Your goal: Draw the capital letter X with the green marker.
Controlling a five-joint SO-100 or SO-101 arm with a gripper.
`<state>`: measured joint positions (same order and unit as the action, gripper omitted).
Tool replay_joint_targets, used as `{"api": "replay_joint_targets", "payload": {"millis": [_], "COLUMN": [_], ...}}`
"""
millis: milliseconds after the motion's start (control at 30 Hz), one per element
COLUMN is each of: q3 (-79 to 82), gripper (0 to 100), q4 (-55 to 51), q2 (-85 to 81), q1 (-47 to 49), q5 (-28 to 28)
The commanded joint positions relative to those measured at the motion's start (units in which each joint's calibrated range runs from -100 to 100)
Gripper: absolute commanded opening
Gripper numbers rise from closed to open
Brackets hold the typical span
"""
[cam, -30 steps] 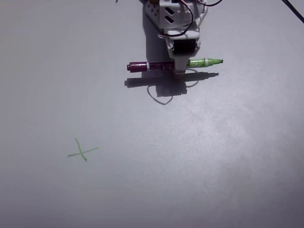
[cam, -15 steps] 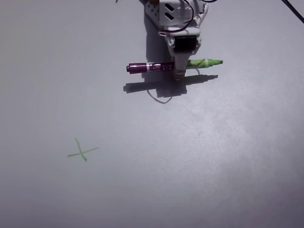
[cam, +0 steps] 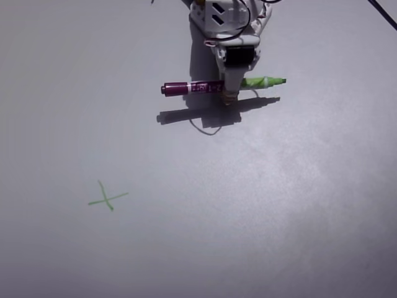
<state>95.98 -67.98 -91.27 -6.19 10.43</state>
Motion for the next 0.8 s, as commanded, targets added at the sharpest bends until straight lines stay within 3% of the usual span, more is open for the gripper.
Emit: {"api": "replay_joint_targets", "payload": {"millis": [0, 767], "q3": [2.2, 2.3], "gripper": [1, 1], "q4": [-7.6, -9.5], "q2": [0.4, 0.4], "q1": [-0.4, -1.7], "q5": [0.0, -10.7]}}
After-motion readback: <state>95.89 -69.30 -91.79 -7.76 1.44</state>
